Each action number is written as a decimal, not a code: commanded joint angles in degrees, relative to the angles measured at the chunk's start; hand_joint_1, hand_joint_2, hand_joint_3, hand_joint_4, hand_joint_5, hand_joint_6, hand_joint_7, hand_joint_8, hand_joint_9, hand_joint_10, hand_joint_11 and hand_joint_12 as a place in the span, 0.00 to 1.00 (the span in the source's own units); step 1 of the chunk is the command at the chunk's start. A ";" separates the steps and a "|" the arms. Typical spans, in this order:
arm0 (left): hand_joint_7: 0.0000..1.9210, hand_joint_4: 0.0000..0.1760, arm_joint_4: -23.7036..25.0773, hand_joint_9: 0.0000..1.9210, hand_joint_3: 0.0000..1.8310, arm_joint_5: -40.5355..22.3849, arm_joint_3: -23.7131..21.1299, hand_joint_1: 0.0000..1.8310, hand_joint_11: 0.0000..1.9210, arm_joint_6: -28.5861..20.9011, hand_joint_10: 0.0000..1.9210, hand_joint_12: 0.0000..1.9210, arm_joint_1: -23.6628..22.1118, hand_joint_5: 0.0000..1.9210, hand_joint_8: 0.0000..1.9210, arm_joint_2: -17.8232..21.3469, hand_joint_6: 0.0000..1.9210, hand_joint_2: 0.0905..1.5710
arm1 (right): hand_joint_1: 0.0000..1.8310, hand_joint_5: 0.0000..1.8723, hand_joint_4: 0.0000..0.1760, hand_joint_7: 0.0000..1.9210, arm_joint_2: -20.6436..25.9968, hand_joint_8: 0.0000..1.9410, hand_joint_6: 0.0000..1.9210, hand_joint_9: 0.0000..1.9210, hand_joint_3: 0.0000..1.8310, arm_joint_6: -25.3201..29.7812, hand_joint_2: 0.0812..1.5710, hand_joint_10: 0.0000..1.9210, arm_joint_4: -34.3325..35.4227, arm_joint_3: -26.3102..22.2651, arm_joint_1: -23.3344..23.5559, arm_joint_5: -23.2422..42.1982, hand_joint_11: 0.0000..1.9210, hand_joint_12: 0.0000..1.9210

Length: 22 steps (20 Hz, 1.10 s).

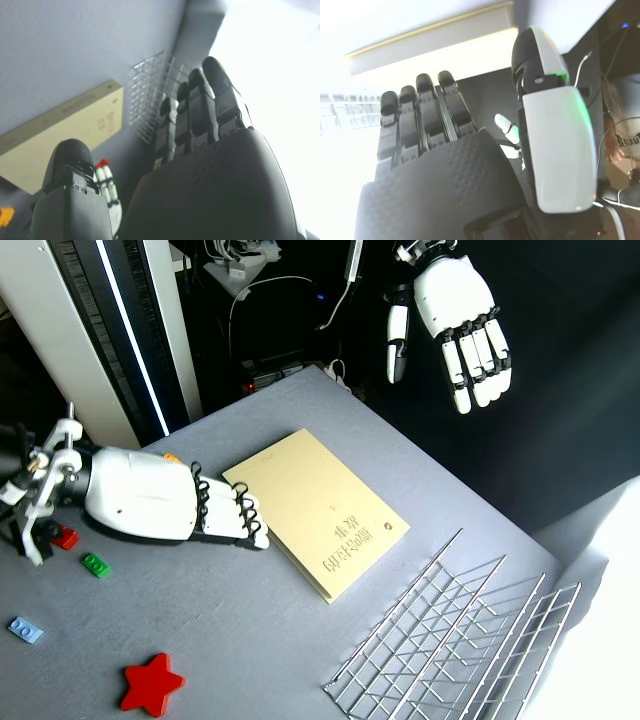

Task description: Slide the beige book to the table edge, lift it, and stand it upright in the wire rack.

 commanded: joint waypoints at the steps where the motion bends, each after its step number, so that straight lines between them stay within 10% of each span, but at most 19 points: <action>1: 0.06 0.29 0.88 0.09 0.00 -6.39 0.36 0.17 0.00 2.07 0.00 0.28 -0.29 0.08 0.00 0.50 0.00 0.70 | 0.09 0.06 0.00 0.08 0.20 0.00 0.00 0.06 0.00 0.19 0.69 0.00 1.50 0.23 -0.04 3.14 0.00 0.21; 12: 0.07 0.24 -3.77 0.08 0.00 6.00 4.27 0.17 0.00 8.08 0.00 0.29 0.86 0.07 0.00 0.26 0.00 0.70 | 0.08 0.05 0.00 0.07 -4.92 0.00 0.00 0.06 0.00 0.18 0.71 0.00 -1.60 7.38 -2.22 7.77 0.00 0.21; 18: 0.07 0.22 -18.80 0.08 0.00 5.99 5.28 0.17 0.00 10.19 0.00 0.30 1.76 0.08 0.00 -0.01 0.00 0.71 | 0.09 0.06 0.00 0.07 -7.90 0.00 0.00 0.06 0.00 0.22 0.70 0.00 -3.65 10.02 -1.90 9.30 0.00 0.21; 22: 0.05 0.21 -21.92 0.07 0.00 18.56 10.57 0.20 0.00 9.22 0.00 0.34 1.90 0.08 0.00 -1.49 0.00 0.70 | 0.09 0.07 0.00 0.07 -9.65 0.00 0.00 0.07 0.00 0.69 0.70 0.00 -3.72 11.89 -1.11 9.19 0.00 0.19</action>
